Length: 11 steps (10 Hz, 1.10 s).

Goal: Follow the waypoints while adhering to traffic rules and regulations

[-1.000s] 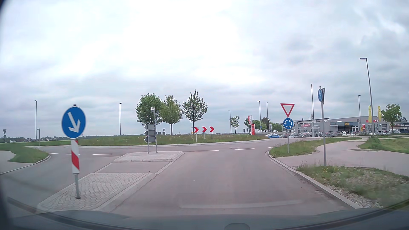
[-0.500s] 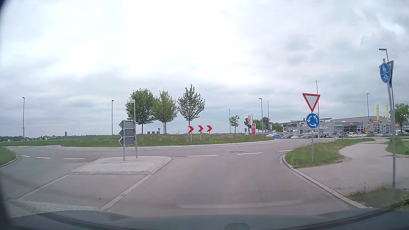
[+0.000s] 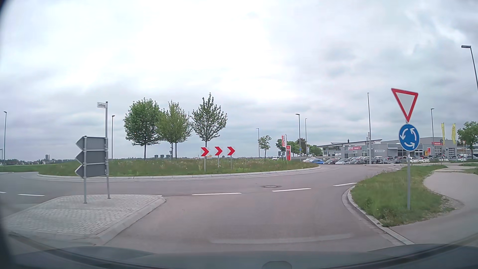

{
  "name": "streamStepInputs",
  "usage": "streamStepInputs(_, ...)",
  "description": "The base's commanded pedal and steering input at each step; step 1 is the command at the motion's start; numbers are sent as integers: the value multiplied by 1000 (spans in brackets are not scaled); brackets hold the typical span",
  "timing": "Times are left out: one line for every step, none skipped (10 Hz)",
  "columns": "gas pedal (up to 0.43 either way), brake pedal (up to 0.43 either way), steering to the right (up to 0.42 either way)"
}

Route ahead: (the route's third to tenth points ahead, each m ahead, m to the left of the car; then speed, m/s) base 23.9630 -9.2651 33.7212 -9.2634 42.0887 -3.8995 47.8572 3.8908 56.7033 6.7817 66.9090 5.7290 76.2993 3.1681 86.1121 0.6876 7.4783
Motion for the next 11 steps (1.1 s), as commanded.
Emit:
streamStepInputs(98, 0, 72)
streamStepInputs(98, 0, 82)
streamStepInputs(98, 0, 91)
streamStepInputs(98, 0, 100)
streamStepInputs(98, 0, 109)
streamStepInputs(98, 0, 119)
streamStepInputs(98, 0, 129)
streamStepInputs(118, 0, 139)
streamStepInputs(130, 0, 150)
streamStepInputs(138, 0, 159)
streamStepInputs(150, 0, 165)
